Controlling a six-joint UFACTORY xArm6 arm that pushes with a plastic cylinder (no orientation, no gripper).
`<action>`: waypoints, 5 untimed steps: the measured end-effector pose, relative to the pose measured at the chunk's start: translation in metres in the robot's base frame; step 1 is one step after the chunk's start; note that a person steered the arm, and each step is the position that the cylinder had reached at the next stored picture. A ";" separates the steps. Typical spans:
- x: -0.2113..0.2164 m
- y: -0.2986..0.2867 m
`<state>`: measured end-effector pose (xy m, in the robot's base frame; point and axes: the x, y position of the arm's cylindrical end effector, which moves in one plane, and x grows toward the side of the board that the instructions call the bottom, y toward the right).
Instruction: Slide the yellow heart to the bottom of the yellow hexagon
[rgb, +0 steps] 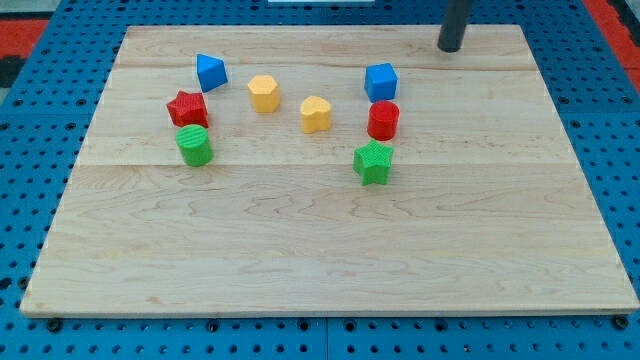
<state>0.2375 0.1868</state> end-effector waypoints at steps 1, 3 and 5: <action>0.000 0.020; -0.003 0.055; -0.012 0.084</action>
<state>0.2254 0.2710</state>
